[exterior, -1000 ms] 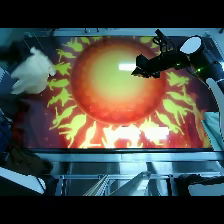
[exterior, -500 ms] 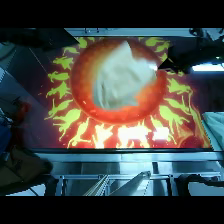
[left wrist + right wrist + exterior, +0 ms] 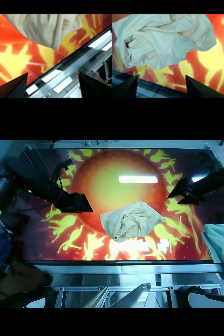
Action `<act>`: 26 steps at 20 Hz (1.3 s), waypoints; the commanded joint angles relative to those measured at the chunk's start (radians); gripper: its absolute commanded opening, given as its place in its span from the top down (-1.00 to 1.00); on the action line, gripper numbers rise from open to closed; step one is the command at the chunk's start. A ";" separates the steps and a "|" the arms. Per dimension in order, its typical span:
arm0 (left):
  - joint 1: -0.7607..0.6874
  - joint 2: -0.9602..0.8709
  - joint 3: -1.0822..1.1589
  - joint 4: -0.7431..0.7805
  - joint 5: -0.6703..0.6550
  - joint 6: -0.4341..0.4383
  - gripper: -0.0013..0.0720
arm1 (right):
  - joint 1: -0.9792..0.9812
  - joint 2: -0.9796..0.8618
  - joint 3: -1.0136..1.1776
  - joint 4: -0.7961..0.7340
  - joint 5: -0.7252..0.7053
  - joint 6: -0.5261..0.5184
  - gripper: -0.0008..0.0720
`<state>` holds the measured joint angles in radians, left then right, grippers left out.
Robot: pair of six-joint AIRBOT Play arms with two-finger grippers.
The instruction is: Fold the shirts.
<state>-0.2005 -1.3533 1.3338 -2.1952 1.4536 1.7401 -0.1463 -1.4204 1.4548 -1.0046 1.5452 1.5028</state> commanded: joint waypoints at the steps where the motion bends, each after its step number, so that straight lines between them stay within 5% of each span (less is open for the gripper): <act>1: -0.077 0.013 -0.221 -0.019 -0.197 -0.033 -0.96 | 0.011 -0.013 -0.227 0.023 -0.147 -0.040 -0.43; 2: -0.097 0.007 -0.272 -0.054 -0.247 -0.032 -0.95 | 0.011 -0.022 -0.291 0.048 -0.193 -0.064 -0.03; 7: -0.165 -0.115 -0.354 -0.267 -0.399 0.021 -0.93 | 0.016 -0.118 -0.453 0.143 -0.342 -0.169 -0.04; 13: -0.292 -0.306 -0.152 -0.265 -0.380 0.021 -0.93 | 0.063 -0.209 -0.452 0.329 -0.360 -0.307 0.05; 14: -0.305 -0.330 -0.121 -0.264 -0.380 0.020 -0.88 | 0.064 -0.209 -0.452 0.346 -0.368 -0.315 0.60; 15: -0.314 -0.353 -0.091 -0.258 -0.373 0.019 -0.15 | 0.062 -0.209 -0.452 0.370 -0.366 -0.330 0.81; 16: -0.316 -0.373 -0.065 -0.257 -0.347 0.020 0.90 | 0.059 -0.207 -0.452 0.395 -0.354 -0.346 0.92; 21: -0.254 -0.298 0.039 -0.257 -0.188 0.024 0.95 | -0.015 -0.096 -0.452 0.686 -0.188 -0.494 0.93; 26: -0.061 0.151 0.188 -0.269 -0.116 0.039 0.93 | -0.218 0.298 -0.450 1.407 0.094 -0.784 0.92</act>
<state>-0.3580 -1.4292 1.4376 -2.4512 1.2961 1.7699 -0.2596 -1.3216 1.0027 -0.0460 1.4723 0.8890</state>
